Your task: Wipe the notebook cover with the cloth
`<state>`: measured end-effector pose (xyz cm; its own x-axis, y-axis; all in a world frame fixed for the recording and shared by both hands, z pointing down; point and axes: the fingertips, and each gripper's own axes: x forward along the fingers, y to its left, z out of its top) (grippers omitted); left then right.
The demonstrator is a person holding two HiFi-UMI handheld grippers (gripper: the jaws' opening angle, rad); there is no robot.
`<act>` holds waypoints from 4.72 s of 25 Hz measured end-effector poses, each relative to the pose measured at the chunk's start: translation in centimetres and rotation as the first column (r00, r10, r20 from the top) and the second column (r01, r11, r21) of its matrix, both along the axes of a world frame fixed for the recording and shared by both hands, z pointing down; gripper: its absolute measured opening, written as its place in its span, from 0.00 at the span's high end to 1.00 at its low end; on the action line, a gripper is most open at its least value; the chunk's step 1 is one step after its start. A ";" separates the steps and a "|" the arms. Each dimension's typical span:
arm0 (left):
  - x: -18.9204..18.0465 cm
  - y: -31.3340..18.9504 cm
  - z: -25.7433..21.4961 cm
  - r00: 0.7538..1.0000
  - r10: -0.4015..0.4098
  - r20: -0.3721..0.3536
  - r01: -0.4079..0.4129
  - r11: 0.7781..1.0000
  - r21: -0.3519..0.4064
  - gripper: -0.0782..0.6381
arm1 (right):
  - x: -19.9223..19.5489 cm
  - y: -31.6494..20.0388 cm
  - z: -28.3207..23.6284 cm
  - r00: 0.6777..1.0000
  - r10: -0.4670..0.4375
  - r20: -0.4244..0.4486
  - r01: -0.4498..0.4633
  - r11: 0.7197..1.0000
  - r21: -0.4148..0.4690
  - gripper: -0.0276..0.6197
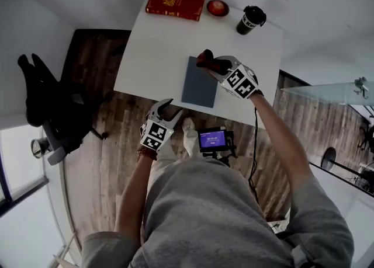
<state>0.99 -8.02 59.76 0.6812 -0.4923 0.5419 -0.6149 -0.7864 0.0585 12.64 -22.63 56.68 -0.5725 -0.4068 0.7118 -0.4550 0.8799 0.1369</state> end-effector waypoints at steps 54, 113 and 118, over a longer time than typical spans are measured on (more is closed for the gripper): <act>2.1 -2.6 10.9 0.994 -0.006 0.105 0.026 0.981 -0.193 0.54 | -6.1 4.1 12.1 0.993 -0.089 -0.073 0.061 0.944 -0.323 0.75; 2.4 -2.2 10.9 0.990 0.009 0.139 0.016 0.984 -0.175 0.55 | 2.6 -4.2 10.9 0.954 -0.137 -0.267 0.127 0.990 -0.053 0.74; 2.3 -2.2 10.9 0.990 0.003 0.140 0.021 0.985 -0.171 0.55 | 2.5 -3.9 11.9 0.976 -0.085 -0.201 0.061 0.991 -0.123 0.76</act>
<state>3.29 -10.26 70.64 0.5890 -0.3894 0.7081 -0.6335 -0.7665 0.1054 15.18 -26.54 68.54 -0.4339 -0.2777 0.8571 -0.3619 0.9249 0.1165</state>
